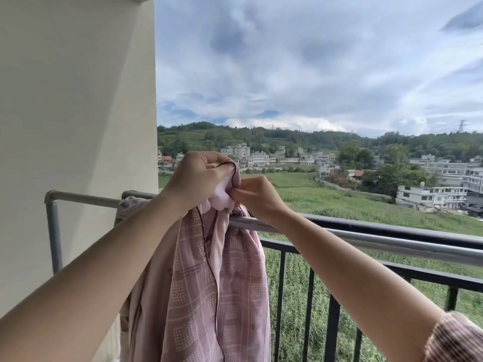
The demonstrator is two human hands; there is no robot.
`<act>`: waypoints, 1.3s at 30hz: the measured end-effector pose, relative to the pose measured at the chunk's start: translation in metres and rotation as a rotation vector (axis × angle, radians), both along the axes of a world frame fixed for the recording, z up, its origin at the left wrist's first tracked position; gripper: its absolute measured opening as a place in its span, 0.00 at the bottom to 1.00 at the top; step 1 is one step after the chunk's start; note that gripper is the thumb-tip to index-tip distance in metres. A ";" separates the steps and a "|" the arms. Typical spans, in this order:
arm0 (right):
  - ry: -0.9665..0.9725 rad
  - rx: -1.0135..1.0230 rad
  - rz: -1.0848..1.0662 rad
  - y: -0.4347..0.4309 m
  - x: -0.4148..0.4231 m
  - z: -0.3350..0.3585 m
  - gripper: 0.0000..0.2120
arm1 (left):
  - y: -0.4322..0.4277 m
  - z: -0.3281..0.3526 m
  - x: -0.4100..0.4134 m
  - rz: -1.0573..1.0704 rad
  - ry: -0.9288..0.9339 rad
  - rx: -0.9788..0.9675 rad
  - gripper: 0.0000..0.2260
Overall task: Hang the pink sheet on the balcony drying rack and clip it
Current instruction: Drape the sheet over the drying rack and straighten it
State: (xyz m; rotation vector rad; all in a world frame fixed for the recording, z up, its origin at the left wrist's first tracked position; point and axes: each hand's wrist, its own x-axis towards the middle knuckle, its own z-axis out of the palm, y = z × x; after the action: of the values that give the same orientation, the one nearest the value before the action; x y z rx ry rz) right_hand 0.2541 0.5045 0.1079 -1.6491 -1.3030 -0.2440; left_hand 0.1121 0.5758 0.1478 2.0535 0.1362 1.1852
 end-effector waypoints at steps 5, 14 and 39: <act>-0.162 -0.198 -0.251 0.019 0.013 0.005 0.12 | 0.006 -0.011 -0.003 0.127 -0.073 0.167 0.05; -0.886 -0.188 -0.800 -0.051 0.036 0.069 0.05 | -0.016 -0.028 0.016 0.115 -0.188 0.206 0.09; 0.064 -0.487 -0.643 -0.570 0.155 -0.007 0.10 | -0.541 -0.151 0.168 -0.384 0.028 -0.112 0.10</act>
State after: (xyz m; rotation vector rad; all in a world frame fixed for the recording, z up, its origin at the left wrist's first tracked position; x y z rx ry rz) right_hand 0.4091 -0.0653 0.1007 -2.4500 -0.7775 -0.2621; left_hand 0.2800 0.0344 -0.0032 1.8915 -0.1692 0.8905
